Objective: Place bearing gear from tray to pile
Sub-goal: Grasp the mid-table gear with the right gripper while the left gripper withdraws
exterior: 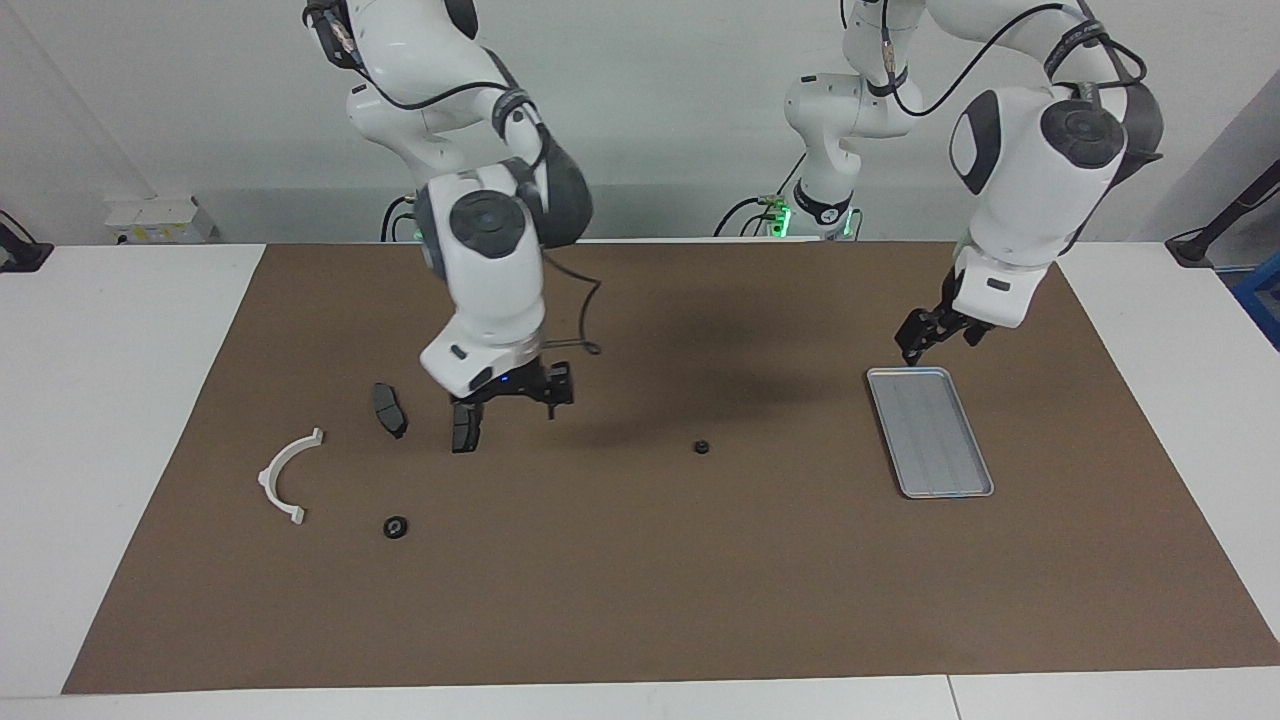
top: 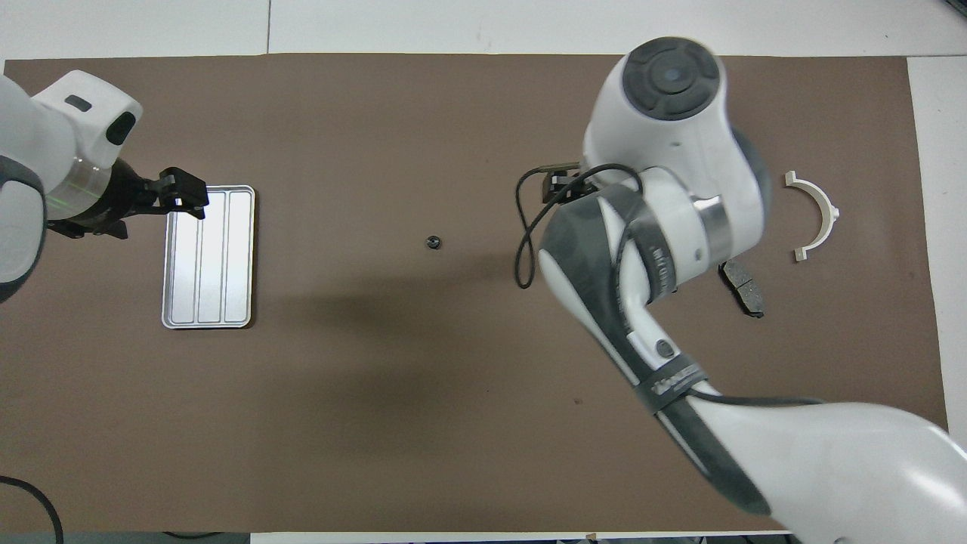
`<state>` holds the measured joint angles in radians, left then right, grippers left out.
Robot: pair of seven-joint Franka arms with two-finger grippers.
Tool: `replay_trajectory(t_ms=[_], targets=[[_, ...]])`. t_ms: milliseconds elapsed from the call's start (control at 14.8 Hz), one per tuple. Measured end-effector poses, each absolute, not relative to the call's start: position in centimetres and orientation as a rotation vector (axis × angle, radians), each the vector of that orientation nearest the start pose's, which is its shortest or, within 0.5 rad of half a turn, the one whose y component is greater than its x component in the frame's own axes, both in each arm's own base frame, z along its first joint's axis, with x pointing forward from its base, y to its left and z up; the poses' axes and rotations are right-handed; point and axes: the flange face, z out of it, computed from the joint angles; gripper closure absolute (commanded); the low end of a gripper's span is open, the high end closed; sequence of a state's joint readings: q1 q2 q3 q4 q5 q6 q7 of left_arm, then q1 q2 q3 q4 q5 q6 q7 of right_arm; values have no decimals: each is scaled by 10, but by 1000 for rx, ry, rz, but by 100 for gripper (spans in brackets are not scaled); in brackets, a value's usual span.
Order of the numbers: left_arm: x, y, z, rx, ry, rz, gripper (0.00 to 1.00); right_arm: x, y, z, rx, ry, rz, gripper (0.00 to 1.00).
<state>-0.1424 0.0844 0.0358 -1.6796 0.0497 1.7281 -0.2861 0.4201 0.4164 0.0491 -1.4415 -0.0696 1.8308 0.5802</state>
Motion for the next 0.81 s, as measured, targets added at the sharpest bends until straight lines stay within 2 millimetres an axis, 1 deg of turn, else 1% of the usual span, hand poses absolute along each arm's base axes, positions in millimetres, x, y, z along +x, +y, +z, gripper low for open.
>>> replay_trajectory(t_ms=[67, 135, 202, 270, 404, 472, 539, 674, 809], targets=[[579, -45, 541, -3075, -248, 41, 0, 596, 331, 446, -3179, 220, 9, 0], [576, -34, 542, -3078, -240, 46, 0, 584, 359, 439, -3169, 275, 6, 0], [573, -29, 542, -3082, -230, 53, 0, 577, 383, 431, -3161, 326, 0, 0], [571, -26, 540, -3083, -218, 61, 0, 573, 407, 420, -3153, 373, -4, 0], [567, -26, 536, -3084, -176, 102, 0, 577, 450, 386, -3133, 438, -24, 0], [565, -26, 536, -3084, -151, 121, 0, 583, 465, 365, -3125, 451, -37, 0], [563, -26, 537, -3085, -136, 128, 0, 590, 472, 344, -3124, 459, -41, 0], [560, -25, 541, -3086, -123, 129, 0, 601, 474, 311, -3142, 467, -40, 0], [556, -24, 545, -3086, -118, 124, 0, 607, 477, 291, -3153, 469, -43, 0]])
